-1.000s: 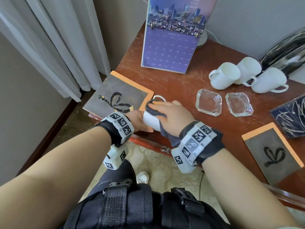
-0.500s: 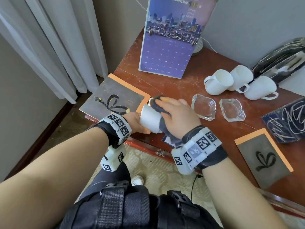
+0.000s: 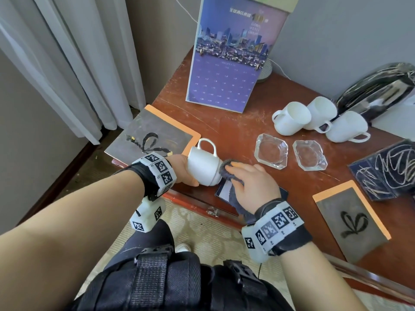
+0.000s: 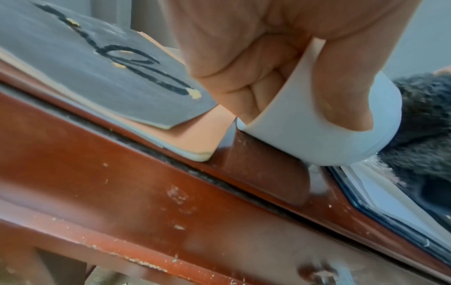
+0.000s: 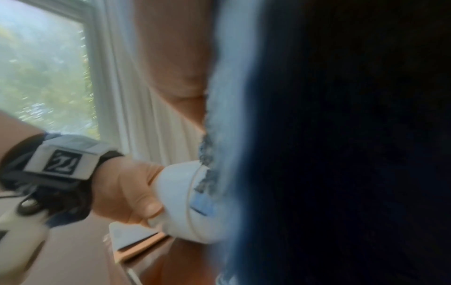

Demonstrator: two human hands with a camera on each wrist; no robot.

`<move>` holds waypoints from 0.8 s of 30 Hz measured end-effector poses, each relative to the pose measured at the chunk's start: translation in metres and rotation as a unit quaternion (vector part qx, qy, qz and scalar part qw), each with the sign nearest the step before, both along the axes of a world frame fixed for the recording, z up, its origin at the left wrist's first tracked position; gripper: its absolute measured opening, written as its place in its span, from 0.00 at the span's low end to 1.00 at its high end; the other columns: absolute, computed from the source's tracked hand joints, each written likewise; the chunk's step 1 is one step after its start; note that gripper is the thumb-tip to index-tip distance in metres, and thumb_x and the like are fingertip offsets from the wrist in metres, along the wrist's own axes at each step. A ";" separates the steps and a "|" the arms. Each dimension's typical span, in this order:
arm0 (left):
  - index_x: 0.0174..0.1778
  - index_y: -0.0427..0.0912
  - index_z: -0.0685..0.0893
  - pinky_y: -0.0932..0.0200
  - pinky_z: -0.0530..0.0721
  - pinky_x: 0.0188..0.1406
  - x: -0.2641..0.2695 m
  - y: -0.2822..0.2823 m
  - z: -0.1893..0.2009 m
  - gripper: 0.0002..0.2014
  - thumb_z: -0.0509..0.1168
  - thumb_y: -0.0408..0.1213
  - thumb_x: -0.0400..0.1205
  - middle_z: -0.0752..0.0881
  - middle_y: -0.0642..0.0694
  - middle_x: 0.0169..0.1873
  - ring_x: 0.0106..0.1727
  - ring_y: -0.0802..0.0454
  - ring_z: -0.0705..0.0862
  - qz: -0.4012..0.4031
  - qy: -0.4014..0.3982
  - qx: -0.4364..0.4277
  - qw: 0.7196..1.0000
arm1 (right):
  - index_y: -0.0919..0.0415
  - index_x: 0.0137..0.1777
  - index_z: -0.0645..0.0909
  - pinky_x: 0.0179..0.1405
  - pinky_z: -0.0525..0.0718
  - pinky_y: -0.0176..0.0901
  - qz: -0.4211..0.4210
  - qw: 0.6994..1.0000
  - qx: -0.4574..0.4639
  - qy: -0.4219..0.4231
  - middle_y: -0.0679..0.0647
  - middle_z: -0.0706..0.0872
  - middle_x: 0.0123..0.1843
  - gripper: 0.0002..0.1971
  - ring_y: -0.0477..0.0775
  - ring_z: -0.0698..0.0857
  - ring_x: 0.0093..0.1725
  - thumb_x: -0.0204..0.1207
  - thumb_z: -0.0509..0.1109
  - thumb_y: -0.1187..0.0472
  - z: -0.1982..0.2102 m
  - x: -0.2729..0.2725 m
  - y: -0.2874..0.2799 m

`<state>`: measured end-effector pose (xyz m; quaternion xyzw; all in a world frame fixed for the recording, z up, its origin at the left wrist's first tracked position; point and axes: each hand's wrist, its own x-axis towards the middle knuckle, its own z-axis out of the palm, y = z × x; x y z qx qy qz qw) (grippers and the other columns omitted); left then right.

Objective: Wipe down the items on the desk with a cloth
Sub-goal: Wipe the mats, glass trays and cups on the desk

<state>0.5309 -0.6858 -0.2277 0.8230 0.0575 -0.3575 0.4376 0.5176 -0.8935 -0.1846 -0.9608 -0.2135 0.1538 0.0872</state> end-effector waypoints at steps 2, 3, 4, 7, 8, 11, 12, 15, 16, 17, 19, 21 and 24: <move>0.67 0.40 0.77 0.64 0.72 0.59 0.002 -0.001 0.003 0.27 0.75 0.38 0.73 0.80 0.51 0.57 0.63 0.52 0.78 -0.007 0.031 -0.020 0.999 | 0.44 0.78 0.65 0.69 0.66 0.41 -0.018 1.000 0.009 0.007 0.41 0.66 0.79 0.23 0.55 0.66 0.73 0.84 0.54 0.59 0.001 0.002 0.003; 0.69 0.40 0.76 0.57 0.71 0.68 0.003 -0.001 0.003 0.36 0.79 0.48 0.67 0.80 0.48 0.63 0.68 0.48 0.76 -0.014 0.035 -0.036 0.999 | 0.44 0.78 0.64 0.70 0.65 0.41 -0.014 1.000 0.008 0.021 0.41 0.65 0.80 0.23 0.55 0.65 0.74 0.85 0.54 0.59 -0.001 0.002 0.005; 0.70 0.38 0.74 0.51 0.71 0.72 0.004 -0.003 0.000 0.49 0.80 0.58 0.56 0.79 0.45 0.66 0.69 0.46 0.76 0.008 0.038 -0.070 0.997 | 0.44 0.79 0.63 0.71 0.63 0.40 -0.009 0.999 0.007 0.035 0.42 0.65 0.80 0.23 0.55 0.64 0.75 0.85 0.54 0.59 -0.003 0.001 0.007; 0.69 0.33 0.74 0.41 0.75 0.70 0.011 -0.005 -0.014 0.59 0.78 0.68 0.48 0.80 0.39 0.65 0.66 0.40 0.79 0.156 0.063 -0.159 0.973 | 0.45 0.79 0.62 0.74 0.59 0.39 -0.016 0.998 0.026 0.059 0.42 0.64 0.81 0.23 0.53 0.61 0.78 0.85 0.54 0.58 -0.006 -0.002 0.009; 0.69 0.33 0.73 0.41 0.75 0.69 0.012 -0.006 -0.010 0.56 0.78 0.66 0.51 0.80 0.37 0.65 0.65 0.38 0.79 0.174 0.073 -0.156 0.970 | 0.45 0.79 0.62 0.74 0.58 0.39 -0.018 0.997 0.031 0.063 0.43 0.64 0.80 0.23 0.53 0.61 0.78 0.85 0.54 0.58 -0.008 -0.002 0.008; 0.66 0.31 0.77 0.45 0.74 0.70 0.011 -0.007 0.001 0.41 0.79 0.53 0.62 0.82 0.37 0.62 0.64 0.40 0.80 0.169 0.065 -0.154 0.971 | 0.44 0.77 0.66 0.74 0.59 0.40 -0.026 0.996 0.053 0.069 0.43 0.67 0.79 0.22 0.53 0.63 0.78 0.84 0.56 0.58 -0.011 -0.002 0.000; 0.64 0.31 0.79 0.49 0.75 0.69 0.010 -0.007 0.003 0.37 0.80 0.48 0.63 0.84 0.39 0.59 0.61 0.43 0.82 0.148 0.057 -0.165 0.973 | 0.45 0.77 0.66 0.75 0.60 0.41 -0.036 0.995 0.066 0.061 0.43 0.67 0.79 0.22 0.54 0.64 0.77 0.84 0.56 0.59 -0.011 -0.001 -0.004; 0.55 0.38 0.84 0.69 0.78 0.55 0.009 -0.004 0.007 0.18 0.76 0.37 0.71 0.89 0.57 0.41 0.46 0.65 0.85 0.036 0.014 -0.153 0.987 | 0.48 0.79 0.64 0.74 0.61 0.43 -0.075 0.991 0.110 -0.007 0.46 0.66 0.79 0.24 0.55 0.64 0.77 0.84 0.57 0.60 0.001 0.005 -0.016; 0.51 0.41 0.85 0.78 0.76 0.46 0.009 -0.003 0.013 0.10 0.73 0.31 0.74 0.87 0.63 0.31 0.38 0.73 0.83 0.015 -0.004 -0.138 0.990 | 0.50 0.79 0.63 0.73 0.62 0.42 -0.081 0.988 0.129 -0.038 0.47 0.66 0.79 0.24 0.56 0.65 0.76 0.84 0.58 0.61 0.007 0.007 -0.020; 0.47 0.44 0.84 0.82 0.74 0.40 0.009 -0.001 0.016 0.08 0.71 0.28 0.76 0.85 0.66 0.25 0.32 0.75 0.81 0.000 -0.037 -0.122 0.992 | 0.53 0.79 0.64 0.72 0.64 0.43 -0.069 0.983 0.153 -0.072 0.49 0.67 0.79 0.24 0.59 0.67 0.74 0.83 0.58 0.64 0.015 0.008 -0.020; 0.45 0.46 0.84 0.77 0.76 0.43 0.010 0.002 0.026 0.08 0.72 0.28 0.75 0.87 0.60 0.30 0.35 0.72 0.81 -0.027 -0.108 -0.100 0.989 | 0.57 0.77 0.69 0.64 0.72 0.47 0.034 0.972 0.163 -0.166 0.53 0.73 0.76 0.25 0.62 0.74 0.62 0.78 0.59 0.68 0.030 0.007 -0.014; 0.45 0.47 0.85 0.64 0.78 0.51 0.012 0.003 0.035 0.08 0.74 0.32 0.74 0.90 0.49 0.39 0.42 0.62 0.83 -0.057 -0.147 -0.100 0.982 | 0.56 0.72 0.72 0.49 0.80 0.47 0.161 0.953 0.099 -0.239 0.50 0.78 0.71 0.27 0.57 0.73 0.49 0.71 0.55 0.68 0.037 0.006 -0.002; 0.44 0.56 0.82 0.81 0.74 0.45 0.012 0.002 0.042 0.14 0.72 0.30 0.75 0.86 0.71 0.32 0.38 0.78 0.81 -0.097 -0.163 -0.097 0.977 | 0.55 0.68 0.78 0.38 0.82 0.48 0.231 0.939 0.060 -0.249 0.47 0.80 0.69 0.28 0.54 0.69 0.44 0.68 0.54 0.68 0.036 0.007 0.007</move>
